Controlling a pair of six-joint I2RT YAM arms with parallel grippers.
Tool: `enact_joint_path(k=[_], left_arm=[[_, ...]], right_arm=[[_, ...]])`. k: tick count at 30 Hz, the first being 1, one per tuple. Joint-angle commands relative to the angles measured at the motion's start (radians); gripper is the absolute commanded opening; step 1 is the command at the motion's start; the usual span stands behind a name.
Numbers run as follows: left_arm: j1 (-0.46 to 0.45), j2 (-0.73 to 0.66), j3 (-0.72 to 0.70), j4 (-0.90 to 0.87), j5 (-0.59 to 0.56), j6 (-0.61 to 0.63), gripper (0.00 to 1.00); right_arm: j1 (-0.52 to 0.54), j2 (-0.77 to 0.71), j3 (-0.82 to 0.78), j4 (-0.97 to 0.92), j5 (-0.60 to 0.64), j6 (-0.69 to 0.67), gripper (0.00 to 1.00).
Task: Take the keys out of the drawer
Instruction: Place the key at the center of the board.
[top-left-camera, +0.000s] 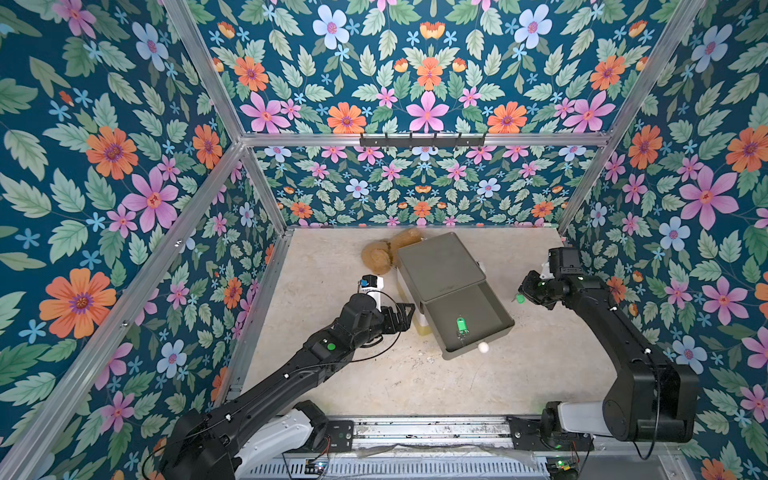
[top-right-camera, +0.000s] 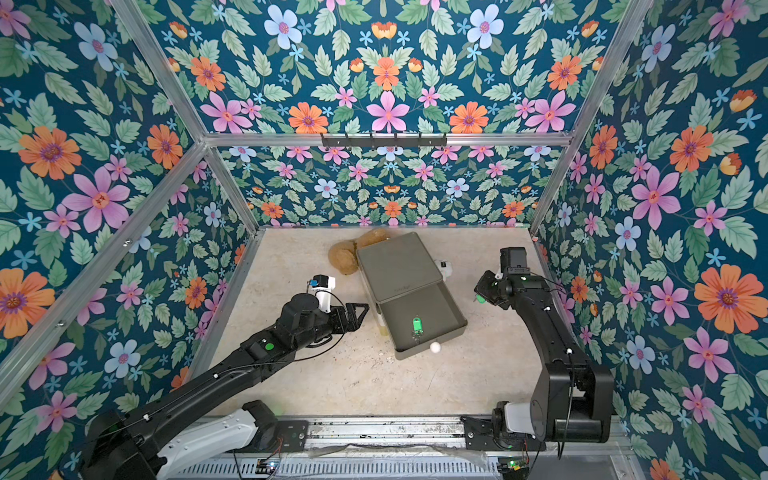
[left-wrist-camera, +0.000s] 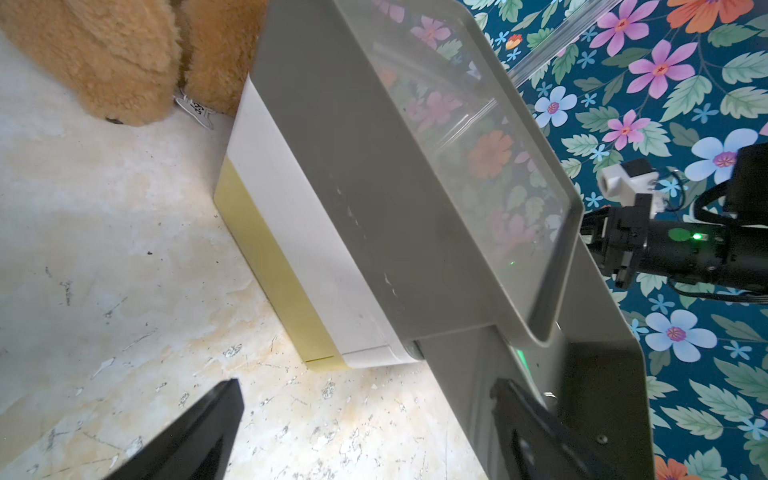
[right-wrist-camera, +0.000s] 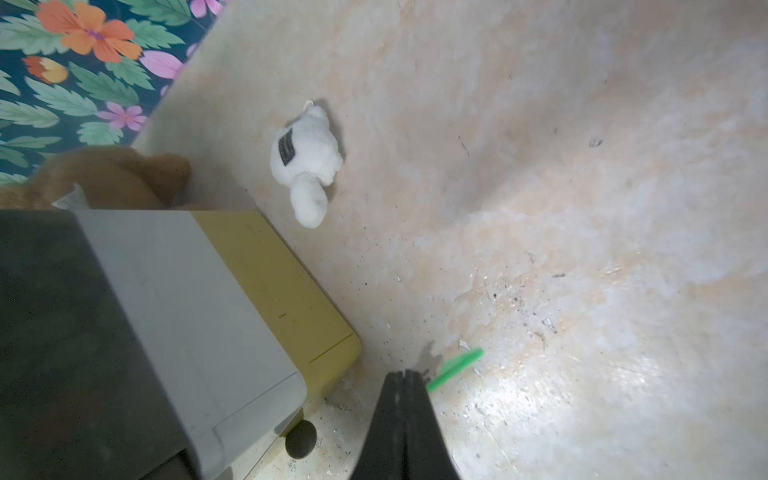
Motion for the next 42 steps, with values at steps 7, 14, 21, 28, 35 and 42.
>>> enact_joint_path(k=[7,14,21,28,35,42], left_arm=[[0.001,0.025,-0.021,0.046,-0.039,0.106,0.99],[0.001,0.024,-0.049,0.077,-0.068,0.136,0.99],[0.001,0.019,-0.060,0.080,-0.068,0.118,0.99],[0.000,0.010,-0.054,0.083,-0.070,0.128,0.99],[0.000,0.009,-0.053,0.089,-0.045,0.130,0.99],[0.000,-0.025,-0.061,0.085,-0.063,0.135,1.00]], right_arm=[[0.000,0.104,-0.082,0.167,-0.080,0.011,0.00],[-0.004,0.174,-0.105,0.213,-0.074,0.021,0.00],[-0.025,0.257,-0.094,0.243,-0.087,0.026,0.00],[-0.026,0.272,-0.086,0.239,-0.062,0.026,0.00],[-0.026,0.308,-0.071,0.218,-0.027,0.020,0.07],[-0.026,0.314,-0.061,0.197,-0.008,0.015,0.22]])
